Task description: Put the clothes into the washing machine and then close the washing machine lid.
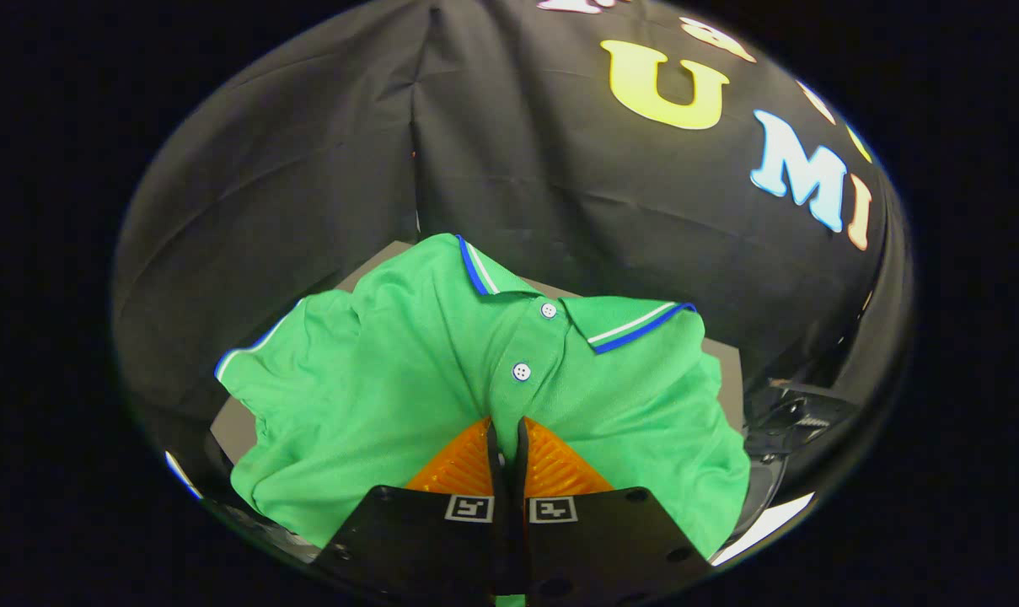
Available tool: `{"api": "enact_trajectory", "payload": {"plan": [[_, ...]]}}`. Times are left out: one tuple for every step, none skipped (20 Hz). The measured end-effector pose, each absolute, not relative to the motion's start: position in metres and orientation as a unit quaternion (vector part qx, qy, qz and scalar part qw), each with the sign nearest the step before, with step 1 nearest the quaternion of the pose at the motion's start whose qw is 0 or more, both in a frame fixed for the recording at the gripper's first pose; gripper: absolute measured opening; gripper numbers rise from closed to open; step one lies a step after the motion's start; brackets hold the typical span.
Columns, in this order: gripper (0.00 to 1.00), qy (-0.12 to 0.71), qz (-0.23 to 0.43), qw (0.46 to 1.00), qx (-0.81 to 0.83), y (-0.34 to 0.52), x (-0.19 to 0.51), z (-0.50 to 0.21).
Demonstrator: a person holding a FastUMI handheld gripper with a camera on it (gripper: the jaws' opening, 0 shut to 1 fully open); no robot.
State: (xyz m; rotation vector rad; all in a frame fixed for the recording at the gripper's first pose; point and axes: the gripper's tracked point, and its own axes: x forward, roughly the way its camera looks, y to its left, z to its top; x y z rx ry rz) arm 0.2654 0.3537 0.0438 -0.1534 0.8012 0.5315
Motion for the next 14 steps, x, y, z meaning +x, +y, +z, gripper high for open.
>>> {"api": "enact_trajectory", "payload": {"plan": [[0.02,0.383,0.251,0.886,-0.076,0.356,0.266,0.042],[0.02,0.38,0.251,0.887,-0.077,0.357,0.267,0.042],[0.02,0.383,0.252,0.885,-0.077,0.357,0.266,0.042],[0.02,0.385,0.253,0.885,-0.072,0.357,0.267,0.042],[0.02,0.386,0.255,0.884,-0.063,0.357,0.266,0.041],[0.02,0.388,0.256,0.884,-0.052,0.357,0.266,0.042],[0.01,0.385,0.257,0.885,-0.044,0.357,0.266,0.044],[0.02,0.379,0.261,0.887,-0.041,0.357,0.268,0.048],[0.02,0.372,0.263,0.889,-0.038,0.355,0.268,0.052],[0.01,0.366,0.265,0.891,-0.034,0.354,0.269,0.057],[0.02,0.36,0.265,0.894,-0.029,0.353,0.269,0.064],[0.01,0.354,0.266,0.896,-0.022,0.35,0.27,0.072],[0.01,0.348,0.266,0.899,-0.015,0.349,0.272,0.079],[0.02,0.342,0.266,0.901,-0.009,0.345,0.274,0.088]]}}
